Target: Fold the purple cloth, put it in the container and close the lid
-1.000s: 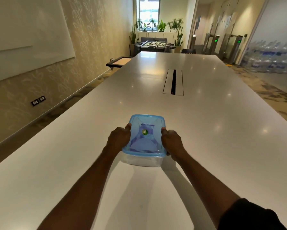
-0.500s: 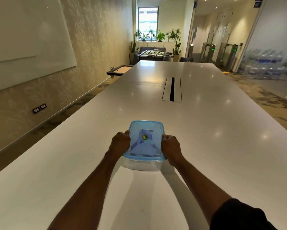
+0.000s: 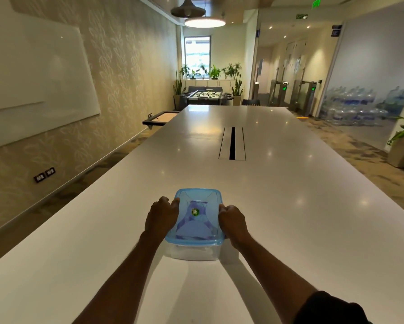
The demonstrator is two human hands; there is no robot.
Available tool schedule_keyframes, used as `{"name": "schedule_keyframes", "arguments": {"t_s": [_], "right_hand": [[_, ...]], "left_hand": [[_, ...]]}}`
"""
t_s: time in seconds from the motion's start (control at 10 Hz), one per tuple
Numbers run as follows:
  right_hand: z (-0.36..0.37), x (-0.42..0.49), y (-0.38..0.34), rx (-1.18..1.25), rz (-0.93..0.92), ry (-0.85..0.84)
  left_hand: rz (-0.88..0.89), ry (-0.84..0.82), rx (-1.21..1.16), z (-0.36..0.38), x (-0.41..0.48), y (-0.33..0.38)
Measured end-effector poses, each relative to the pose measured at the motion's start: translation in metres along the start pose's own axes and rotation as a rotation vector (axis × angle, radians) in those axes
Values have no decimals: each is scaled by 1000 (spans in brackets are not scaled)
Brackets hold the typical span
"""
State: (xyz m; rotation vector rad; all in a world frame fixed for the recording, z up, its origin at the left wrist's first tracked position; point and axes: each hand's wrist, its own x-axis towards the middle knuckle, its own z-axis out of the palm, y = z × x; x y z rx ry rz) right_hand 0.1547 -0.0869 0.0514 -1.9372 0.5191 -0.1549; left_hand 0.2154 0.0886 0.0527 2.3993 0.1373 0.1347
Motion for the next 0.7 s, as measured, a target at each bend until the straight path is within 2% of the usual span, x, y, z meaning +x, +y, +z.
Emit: {"name": "schedule_keyframes", "arguments": {"t_s": [0.1,0.3,0.7], "right_hand": [[-3,2,-6,-46,-41,23],[-6,2,-1,-263,-143,-37],[-5,0,8,-255,-151,-61]], "left_hand": [[65,-12,24,1,-2,8],[114,-105,95,13,-10,7],[132,-139,153,12,-10,8]]}}
